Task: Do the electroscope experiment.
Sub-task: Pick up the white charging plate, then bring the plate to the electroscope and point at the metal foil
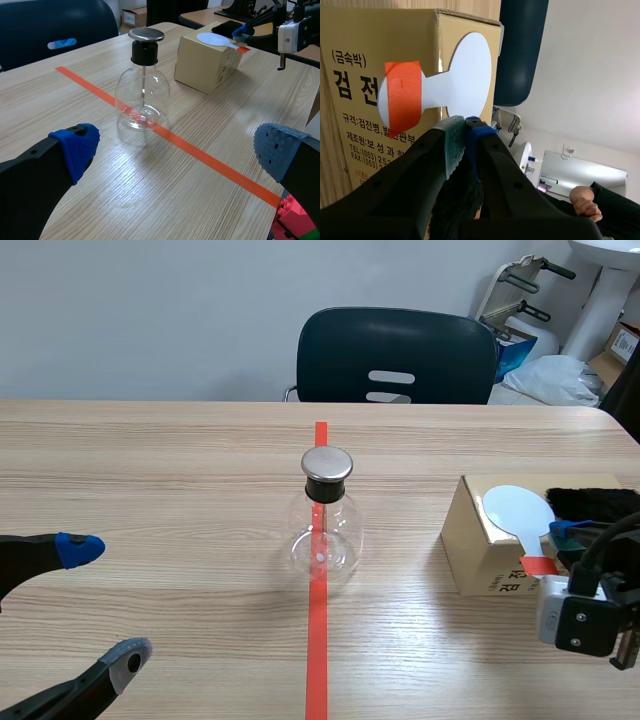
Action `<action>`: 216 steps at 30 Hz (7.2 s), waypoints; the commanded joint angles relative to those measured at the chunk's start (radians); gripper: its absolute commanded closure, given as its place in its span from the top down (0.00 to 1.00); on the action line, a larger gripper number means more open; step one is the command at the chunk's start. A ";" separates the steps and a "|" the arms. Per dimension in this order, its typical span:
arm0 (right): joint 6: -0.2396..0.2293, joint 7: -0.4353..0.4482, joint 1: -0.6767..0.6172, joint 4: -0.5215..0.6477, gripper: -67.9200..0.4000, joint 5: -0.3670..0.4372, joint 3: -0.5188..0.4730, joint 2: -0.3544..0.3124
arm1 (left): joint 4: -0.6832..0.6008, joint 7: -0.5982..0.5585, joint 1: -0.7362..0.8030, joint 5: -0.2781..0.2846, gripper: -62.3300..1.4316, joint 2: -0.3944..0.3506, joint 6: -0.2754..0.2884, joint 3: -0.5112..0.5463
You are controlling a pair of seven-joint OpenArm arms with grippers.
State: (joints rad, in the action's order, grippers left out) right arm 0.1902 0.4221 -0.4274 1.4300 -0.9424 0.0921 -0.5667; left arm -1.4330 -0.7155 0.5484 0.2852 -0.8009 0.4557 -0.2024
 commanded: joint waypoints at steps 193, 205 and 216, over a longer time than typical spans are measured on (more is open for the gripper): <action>0.593 0.023 -0.291 0.258 0.02 0.189 -0.381 0.074 | 0.080 0.223 -0.269 0.007 0.05 0.050 0.009 -0.013; 0.593 0.030 -0.282 0.258 0.02 0.245 -0.381 0.074 | 0.342 0.245 -0.592 -0.127 0.05 0.257 -0.006 -0.244; 0.489 -0.040 -0.153 0.256 0.02 0.245 -0.304 -0.024 | 0.509 0.245 -0.676 -0.206 0.05 0.397 -0.107 -0.315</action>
State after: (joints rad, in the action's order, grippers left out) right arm 0.6678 0.3847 -0.6037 1.6783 -0.7063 -0.2176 -0.5686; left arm -0.9043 -0.4526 -0.1204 0.0750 -0.4019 0.3435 -0.5224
